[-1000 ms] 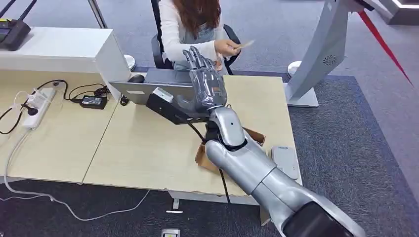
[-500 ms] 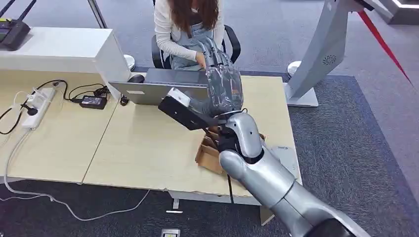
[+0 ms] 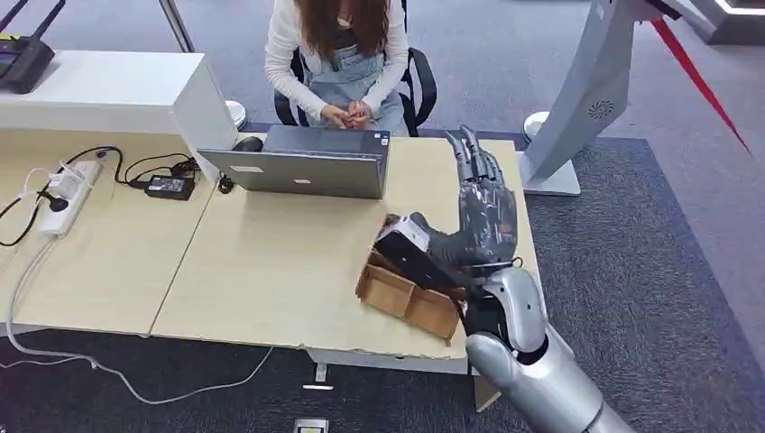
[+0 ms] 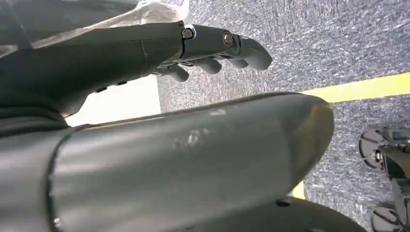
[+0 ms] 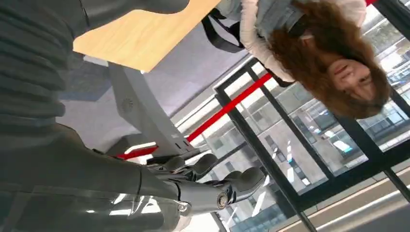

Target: Pass the card to the sensor for recognition and then transmit it.

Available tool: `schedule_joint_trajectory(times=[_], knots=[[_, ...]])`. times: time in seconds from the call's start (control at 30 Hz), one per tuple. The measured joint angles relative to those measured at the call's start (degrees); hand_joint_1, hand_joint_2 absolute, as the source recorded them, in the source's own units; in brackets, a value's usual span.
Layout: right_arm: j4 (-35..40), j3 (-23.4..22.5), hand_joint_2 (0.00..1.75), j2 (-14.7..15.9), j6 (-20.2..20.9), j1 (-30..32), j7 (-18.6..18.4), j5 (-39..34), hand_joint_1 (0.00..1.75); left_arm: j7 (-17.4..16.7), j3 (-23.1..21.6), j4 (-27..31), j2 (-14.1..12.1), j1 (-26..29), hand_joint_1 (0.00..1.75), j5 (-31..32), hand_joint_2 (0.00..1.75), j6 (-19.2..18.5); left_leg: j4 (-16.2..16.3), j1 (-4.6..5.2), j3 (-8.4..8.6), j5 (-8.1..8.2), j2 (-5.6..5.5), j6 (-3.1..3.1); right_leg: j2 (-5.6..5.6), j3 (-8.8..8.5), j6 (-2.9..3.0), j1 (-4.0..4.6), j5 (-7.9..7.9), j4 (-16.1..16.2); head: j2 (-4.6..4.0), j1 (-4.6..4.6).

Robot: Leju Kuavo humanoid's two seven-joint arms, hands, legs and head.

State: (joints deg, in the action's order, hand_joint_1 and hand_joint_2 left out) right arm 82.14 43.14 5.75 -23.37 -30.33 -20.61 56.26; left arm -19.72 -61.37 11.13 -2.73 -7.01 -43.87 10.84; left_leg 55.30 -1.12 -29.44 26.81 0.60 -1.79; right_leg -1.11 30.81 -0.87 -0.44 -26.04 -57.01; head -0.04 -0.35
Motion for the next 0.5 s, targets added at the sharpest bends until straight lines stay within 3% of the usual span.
schedule_joint_trajectory(times=[0.23, 0.5], knots=[[4.5, -2.8, 1.75, 3.2, 1.1, 4.9, -2.6, 1.7, 0.0, -0.1, 0.7, 0.0, 0.2, -0.1, 0.0, -0.7, 0.0, 0.1, 0.0, -0.01, -0.01, 0.0, 0.03, 0.0, 0.02, -0.02, -0.01, 0.0, -0.01, 0.0, 0.0, 0.0], [7.3, -3.6, 1.75, 3.6, 1.3, 10.2, -4.0, 2.2, 0.0, -0.2, 1.0, 0.0, 0.3, -0.1, 0.0, -1.0, 0.0, 0.2, 0.0, 0.0, -0.01, 0.01, 0.02, -0.01, 0.03, -0.01, -0.01, 0.0, -0.01, 0.0, 0.0, 0.0]])
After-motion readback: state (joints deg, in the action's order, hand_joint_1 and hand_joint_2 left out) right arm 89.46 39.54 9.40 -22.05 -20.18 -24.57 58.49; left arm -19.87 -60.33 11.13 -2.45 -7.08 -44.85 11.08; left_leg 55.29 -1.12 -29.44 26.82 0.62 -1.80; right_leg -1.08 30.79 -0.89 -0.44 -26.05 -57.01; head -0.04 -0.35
